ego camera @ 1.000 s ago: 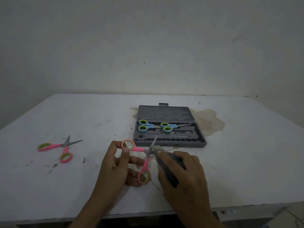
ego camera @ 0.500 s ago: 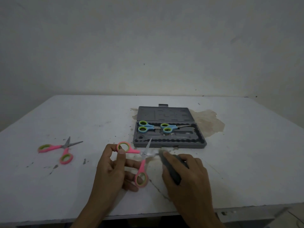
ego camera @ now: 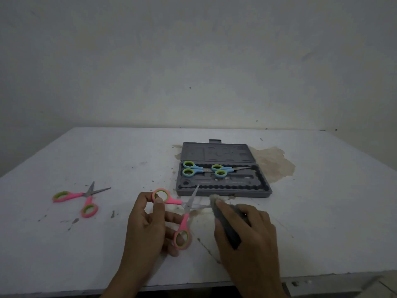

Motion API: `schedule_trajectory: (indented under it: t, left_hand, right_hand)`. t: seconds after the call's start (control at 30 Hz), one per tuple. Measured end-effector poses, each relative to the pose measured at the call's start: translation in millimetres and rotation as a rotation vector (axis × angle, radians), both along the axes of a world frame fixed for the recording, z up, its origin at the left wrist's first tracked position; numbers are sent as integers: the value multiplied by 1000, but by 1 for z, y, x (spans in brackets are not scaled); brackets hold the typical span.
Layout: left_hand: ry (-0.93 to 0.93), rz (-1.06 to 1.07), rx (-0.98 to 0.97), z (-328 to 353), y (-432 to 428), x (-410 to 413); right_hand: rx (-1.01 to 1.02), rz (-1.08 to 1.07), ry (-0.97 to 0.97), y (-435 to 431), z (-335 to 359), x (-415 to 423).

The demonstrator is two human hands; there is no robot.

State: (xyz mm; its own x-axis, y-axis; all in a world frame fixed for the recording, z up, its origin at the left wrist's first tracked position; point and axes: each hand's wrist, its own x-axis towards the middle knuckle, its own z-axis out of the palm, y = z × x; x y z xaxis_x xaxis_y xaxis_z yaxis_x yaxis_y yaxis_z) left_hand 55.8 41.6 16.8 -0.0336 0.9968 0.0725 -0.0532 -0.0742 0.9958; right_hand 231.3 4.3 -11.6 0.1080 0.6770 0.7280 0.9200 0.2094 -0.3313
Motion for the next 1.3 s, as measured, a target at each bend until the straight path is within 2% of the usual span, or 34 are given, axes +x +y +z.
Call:
schedule_trajectory:
  t: [0.13,0.2,0.33,0.47,0.6,0.73,0.83,0.97,1.07,1.3]
  left_hand:
    - [66,0,21,0,-2,2]
    - [91,-5,33,0,-2,3]
    - [146,-20,40,-3,1,4]
    - [149,10,45,-4,0,2]
    - [156,13,54,-5,2,2]
    - [110,0,54,-3,0,2]
    - [117,1,55,-2,-1,2]
    - [129,-2,57,-4,0,1]
    - [162,1,74,-4,0,2]
    - [146,4,83,-5,0,1]
  right_hand:
    - [-80,252,-278,-4,15,-3]
    - [-151,260,-386,0,20,-1]
    - [-181,199,-340,7,33,3]
    - [-153,239,-420,-1,30,-6]
    - [-130,140,-334,8,35,5]
    - [-170,234,-416,5,32,-1]
    - [-183,156,-317,7,35,1]
    - [-181,187,-370,8,31,-4]
    - [-185,172,-299,7,34,-8]
    - [-210,186,-320,5,30,-12]
